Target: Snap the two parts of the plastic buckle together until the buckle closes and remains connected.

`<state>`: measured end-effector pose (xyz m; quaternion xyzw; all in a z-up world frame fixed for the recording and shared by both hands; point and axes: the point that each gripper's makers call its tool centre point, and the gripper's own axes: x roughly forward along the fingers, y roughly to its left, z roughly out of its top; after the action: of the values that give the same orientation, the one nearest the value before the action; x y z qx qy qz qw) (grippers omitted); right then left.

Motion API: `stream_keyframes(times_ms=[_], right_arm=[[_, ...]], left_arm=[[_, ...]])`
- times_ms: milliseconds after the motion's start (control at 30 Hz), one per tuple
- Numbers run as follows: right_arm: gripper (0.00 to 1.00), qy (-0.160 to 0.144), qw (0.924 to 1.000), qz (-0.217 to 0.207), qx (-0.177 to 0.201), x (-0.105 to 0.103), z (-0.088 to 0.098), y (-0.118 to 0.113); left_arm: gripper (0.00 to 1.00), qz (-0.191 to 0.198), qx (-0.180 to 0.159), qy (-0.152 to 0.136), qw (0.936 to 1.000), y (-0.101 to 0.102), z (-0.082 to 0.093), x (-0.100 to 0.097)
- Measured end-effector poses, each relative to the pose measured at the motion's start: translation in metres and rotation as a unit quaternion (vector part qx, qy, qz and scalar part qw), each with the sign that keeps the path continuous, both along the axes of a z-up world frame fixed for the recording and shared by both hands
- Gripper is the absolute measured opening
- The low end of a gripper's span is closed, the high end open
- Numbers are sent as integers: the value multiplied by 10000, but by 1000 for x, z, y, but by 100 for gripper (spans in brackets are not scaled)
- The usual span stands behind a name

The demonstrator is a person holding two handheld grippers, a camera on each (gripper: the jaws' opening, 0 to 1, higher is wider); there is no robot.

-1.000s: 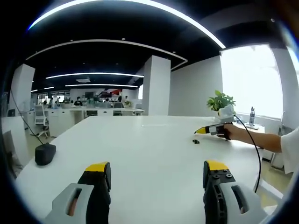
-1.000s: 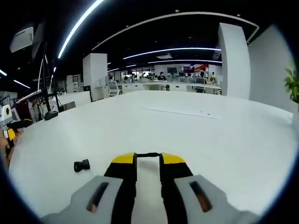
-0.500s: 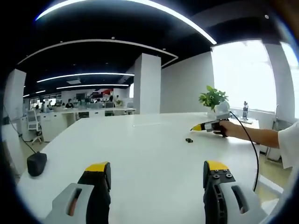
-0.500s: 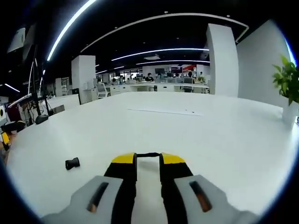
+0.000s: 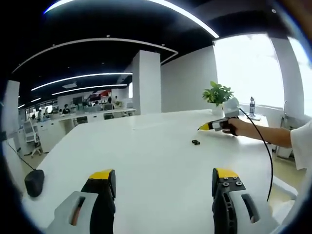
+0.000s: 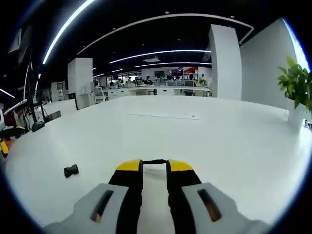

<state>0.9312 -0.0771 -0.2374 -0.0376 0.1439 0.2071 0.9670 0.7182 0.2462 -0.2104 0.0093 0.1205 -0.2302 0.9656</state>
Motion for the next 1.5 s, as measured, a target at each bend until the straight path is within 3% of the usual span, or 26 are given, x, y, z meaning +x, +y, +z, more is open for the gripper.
stream_keyframes(times_ms=[167, 500, 833, 1100, 1500], right_arm=[[19, -2, 9999, -93, -134, -1, -1, -3], [19, 48, 9989, -247, -400, -4, -8, -9], [19, 102, 9986, -282, -436, -6, -9, -11], [19, 189, 9983, -352, -432, -8, -13, -11], [24, 270, 9982, -378, -375, -11, -14, -11]], left_arm=[[83, -143, -52, -50, 9999, -5, 5, 4], [83, -390, -39, 61, 9992, -14, -1, 10], [83, -509, 55, 137, 9986, -22, -6, 15], [82, -721, 330, 153, 9967, -39, -9, 17], [82, -881, 370, 145, 9953, -52, -8, 24]])
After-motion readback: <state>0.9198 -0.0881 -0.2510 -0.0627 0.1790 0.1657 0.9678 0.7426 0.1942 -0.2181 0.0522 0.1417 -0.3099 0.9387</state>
